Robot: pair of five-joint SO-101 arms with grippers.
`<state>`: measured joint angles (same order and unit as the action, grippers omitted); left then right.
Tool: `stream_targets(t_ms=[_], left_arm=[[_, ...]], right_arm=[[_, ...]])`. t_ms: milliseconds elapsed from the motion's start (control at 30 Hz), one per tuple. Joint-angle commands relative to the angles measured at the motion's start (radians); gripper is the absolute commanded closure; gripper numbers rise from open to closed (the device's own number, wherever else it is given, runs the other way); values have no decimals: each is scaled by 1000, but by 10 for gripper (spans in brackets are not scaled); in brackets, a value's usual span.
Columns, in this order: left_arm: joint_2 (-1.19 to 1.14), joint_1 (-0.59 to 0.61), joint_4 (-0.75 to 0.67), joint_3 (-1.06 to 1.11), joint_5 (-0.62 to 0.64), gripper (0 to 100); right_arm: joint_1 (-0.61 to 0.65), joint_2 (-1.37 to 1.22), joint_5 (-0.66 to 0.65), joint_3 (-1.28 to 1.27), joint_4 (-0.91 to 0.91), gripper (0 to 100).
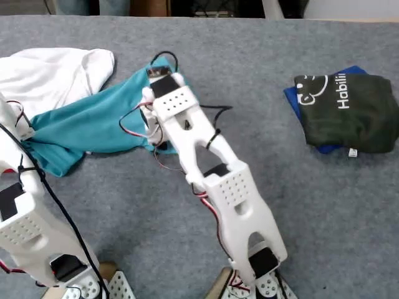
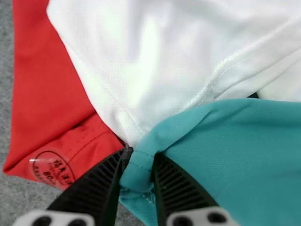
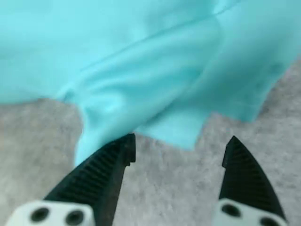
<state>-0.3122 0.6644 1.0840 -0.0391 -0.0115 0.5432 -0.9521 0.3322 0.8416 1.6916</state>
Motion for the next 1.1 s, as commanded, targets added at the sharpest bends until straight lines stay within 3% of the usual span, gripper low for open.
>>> stream_targets(t_ms=[0, 100, 267, 567, 767, 1067], left_arm=[[11, 1, 0, -47, -11, 970], [11, 1, 0, -47, -11, 970], [11, -1, -2, -47, -11, 970], [12, -5, 0, -47, -11, 970], [18, -7, 11, -61, -11, 970], [167, -96, 153, -242, -3, 970]], right_arm=[[6, -30, 25, 48, -44, 691], [8, -59, 25, 48, -46, 696], [-11, -76, 17, 48, -46, 841], [-25, -71, 14, 90, 28, 956], [-106, -62, 18, 306, 75, 985], [-137, 153, -51, 780, 58, 985]])
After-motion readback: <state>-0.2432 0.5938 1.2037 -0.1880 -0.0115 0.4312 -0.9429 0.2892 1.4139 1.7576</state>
